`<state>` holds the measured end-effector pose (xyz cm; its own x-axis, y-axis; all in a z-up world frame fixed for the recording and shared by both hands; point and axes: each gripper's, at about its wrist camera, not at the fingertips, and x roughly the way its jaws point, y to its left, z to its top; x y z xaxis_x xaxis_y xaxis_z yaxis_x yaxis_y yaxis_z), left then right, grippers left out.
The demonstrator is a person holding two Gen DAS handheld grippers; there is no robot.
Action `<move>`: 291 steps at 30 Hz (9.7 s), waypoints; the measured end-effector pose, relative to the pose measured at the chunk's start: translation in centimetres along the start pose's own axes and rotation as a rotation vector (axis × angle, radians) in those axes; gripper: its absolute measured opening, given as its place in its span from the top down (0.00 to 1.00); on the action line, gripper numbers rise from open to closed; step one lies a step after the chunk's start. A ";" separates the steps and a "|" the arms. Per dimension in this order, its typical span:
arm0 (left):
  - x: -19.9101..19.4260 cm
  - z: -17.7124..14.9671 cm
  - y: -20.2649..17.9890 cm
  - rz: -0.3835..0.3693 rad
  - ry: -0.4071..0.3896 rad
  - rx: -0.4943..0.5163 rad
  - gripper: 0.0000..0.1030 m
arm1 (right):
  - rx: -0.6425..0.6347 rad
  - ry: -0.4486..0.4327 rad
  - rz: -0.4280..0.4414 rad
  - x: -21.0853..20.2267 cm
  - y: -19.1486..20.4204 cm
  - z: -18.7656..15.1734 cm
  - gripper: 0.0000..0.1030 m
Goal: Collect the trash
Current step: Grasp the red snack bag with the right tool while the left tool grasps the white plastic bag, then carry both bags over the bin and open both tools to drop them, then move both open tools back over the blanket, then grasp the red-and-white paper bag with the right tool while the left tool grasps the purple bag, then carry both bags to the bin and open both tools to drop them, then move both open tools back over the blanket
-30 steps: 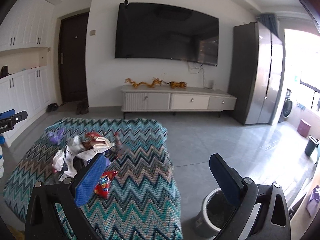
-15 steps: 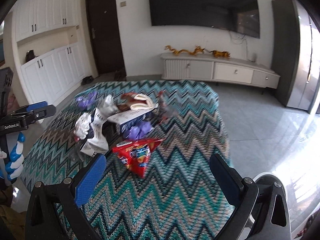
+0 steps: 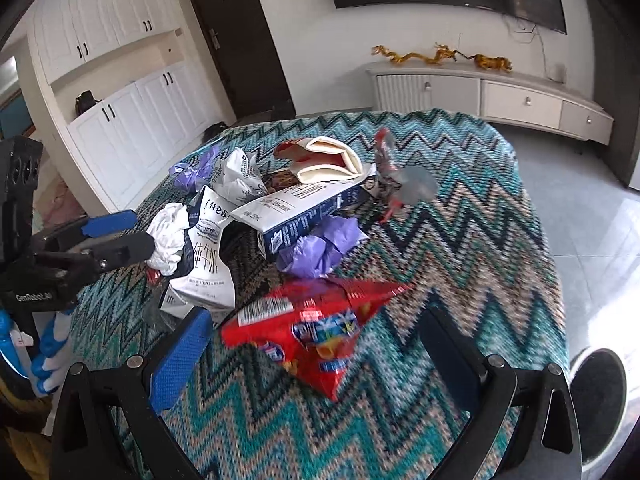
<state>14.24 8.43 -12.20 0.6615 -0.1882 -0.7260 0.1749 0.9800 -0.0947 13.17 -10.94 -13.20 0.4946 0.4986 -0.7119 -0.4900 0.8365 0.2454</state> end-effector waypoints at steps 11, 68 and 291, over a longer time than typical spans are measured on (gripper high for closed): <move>1.0 -0.5 0.4 -0.026 0.055 -0.053 0.74 | 0.000 0.011 0.061 1.0 -0.5 0.0 0.43; 20.4 7.2 -48.8 -0.590 0.392 0.339 0.76 | 0.741 -0.186 -0.485 -15.1 -36.2 -20.3 0.64; -1.4 11.6 -30.5 -0.407 -0.103 0.142 0.43 | 0.474 -0.621 -0.625 -30.2 -17.6 -7.7 0.00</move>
<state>16.41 -21.94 -0.37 0.5856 -0.5698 -0.5765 0.5304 0.8072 -0.2591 1.37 -42.49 -1.06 0.9194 -0.1440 -0.3661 0.2558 0.9259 0.2780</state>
